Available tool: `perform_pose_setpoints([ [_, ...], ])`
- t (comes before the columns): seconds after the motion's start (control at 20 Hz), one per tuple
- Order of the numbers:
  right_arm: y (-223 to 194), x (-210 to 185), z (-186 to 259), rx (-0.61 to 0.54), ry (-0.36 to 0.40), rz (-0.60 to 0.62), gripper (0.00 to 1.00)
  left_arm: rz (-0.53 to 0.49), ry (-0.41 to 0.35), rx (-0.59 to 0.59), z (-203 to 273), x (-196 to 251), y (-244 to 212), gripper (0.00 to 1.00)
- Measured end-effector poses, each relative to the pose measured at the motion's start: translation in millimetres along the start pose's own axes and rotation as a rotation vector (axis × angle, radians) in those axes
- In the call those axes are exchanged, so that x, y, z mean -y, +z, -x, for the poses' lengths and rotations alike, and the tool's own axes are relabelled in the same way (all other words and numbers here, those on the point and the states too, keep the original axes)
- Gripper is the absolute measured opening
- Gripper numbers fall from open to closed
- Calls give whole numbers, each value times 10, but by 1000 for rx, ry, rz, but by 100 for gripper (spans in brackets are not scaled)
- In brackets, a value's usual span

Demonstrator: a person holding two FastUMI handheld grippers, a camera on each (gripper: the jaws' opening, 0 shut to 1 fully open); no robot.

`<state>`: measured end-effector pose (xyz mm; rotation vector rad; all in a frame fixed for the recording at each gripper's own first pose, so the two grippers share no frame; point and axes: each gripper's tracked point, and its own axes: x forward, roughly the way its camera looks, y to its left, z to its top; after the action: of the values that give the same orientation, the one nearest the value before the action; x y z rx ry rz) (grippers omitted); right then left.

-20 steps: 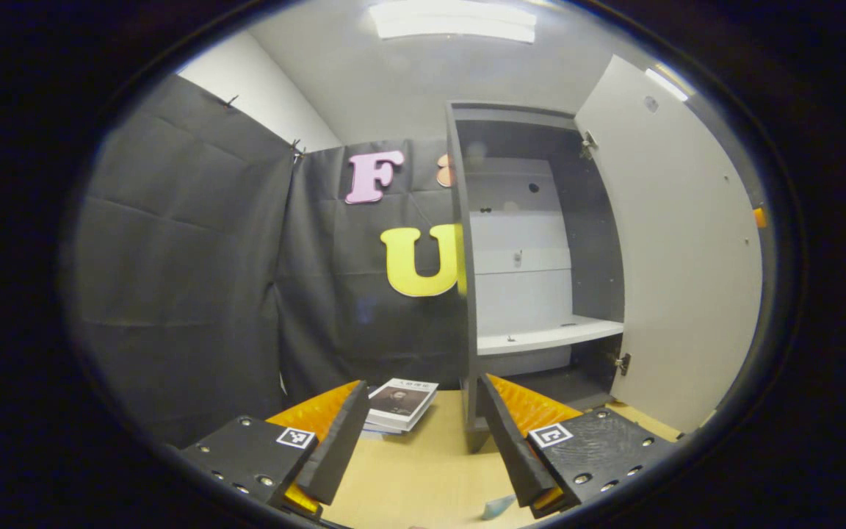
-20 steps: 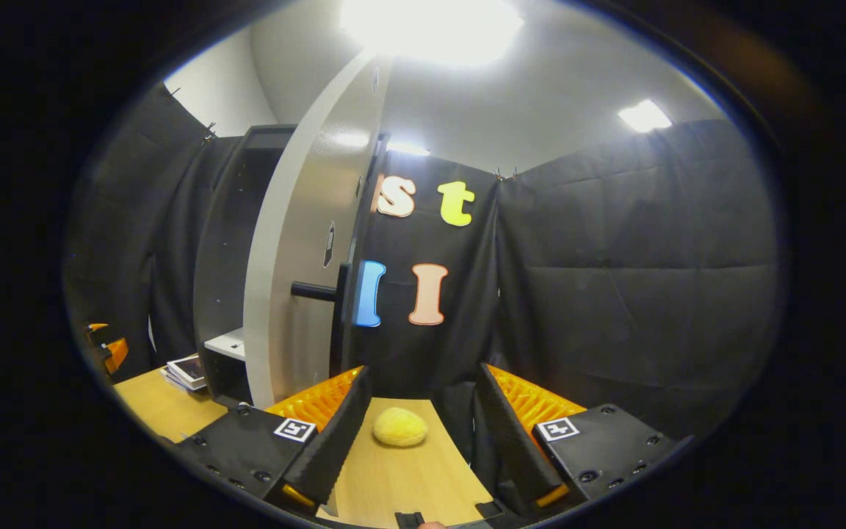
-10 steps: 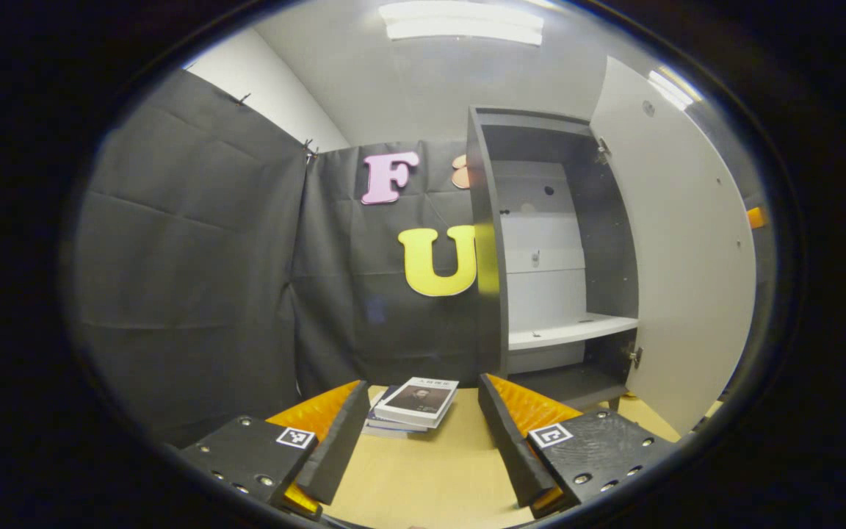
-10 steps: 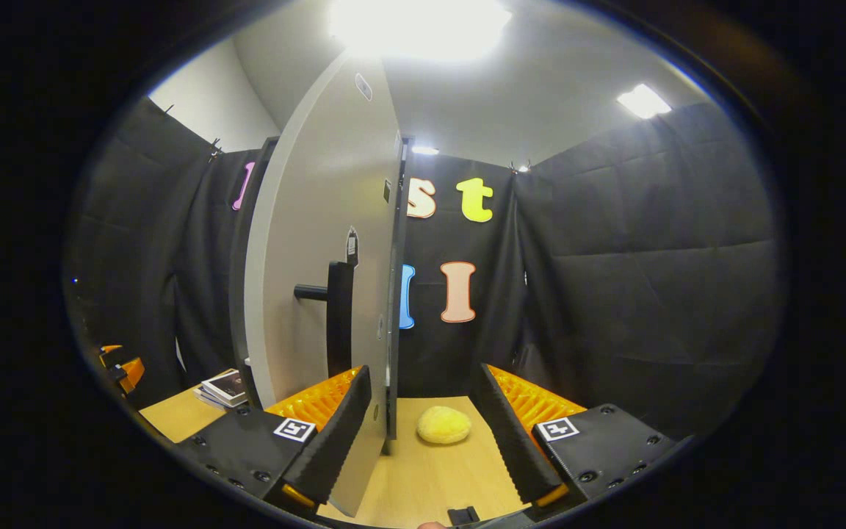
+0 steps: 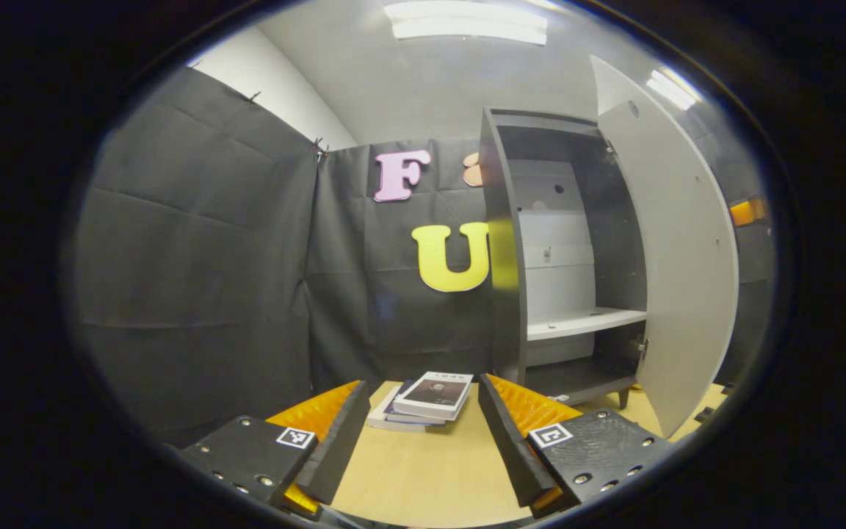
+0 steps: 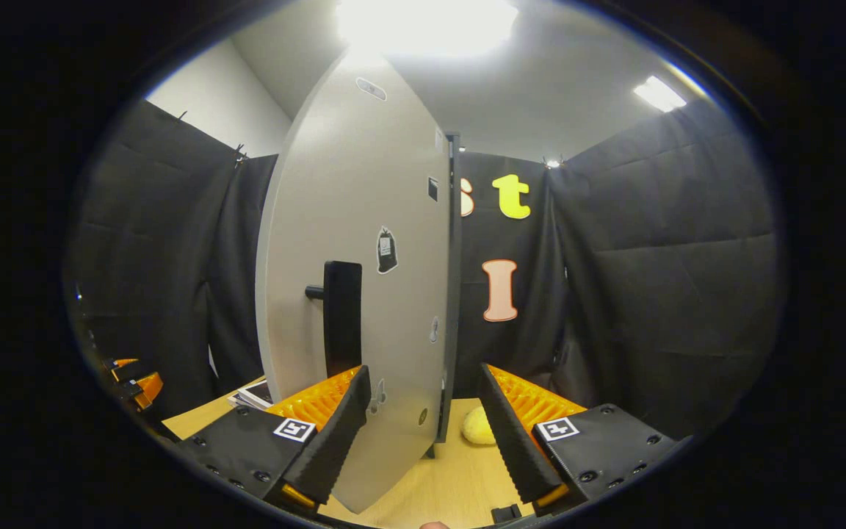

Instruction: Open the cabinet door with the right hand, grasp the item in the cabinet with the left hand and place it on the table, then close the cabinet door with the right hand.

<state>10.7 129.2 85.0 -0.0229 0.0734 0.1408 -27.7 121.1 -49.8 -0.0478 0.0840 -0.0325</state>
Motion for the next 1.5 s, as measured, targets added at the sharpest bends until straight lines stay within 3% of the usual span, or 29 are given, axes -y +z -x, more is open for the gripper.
perform_pose_setpoints([
  [0.05,4,-72,-31,-3,15,-2,91,2,4,-1,10,-36,-18,90],
  [0.55,38,-861,-503,-9,165,-19,94,14,82,-22,112,-532,-115,90],
  [0.8,-29,-1184,-742,-22,186,-56,95,18,106,-41,188,-706,-134,89],
  [1.15,-111,-1132,-767,-39,176,-132,95,36,74,-47,45,-506,-47,89],
  [1.5,-151,-166,-593,-27,143,-135,94,37,40,-27,-152,355,233,90],
])
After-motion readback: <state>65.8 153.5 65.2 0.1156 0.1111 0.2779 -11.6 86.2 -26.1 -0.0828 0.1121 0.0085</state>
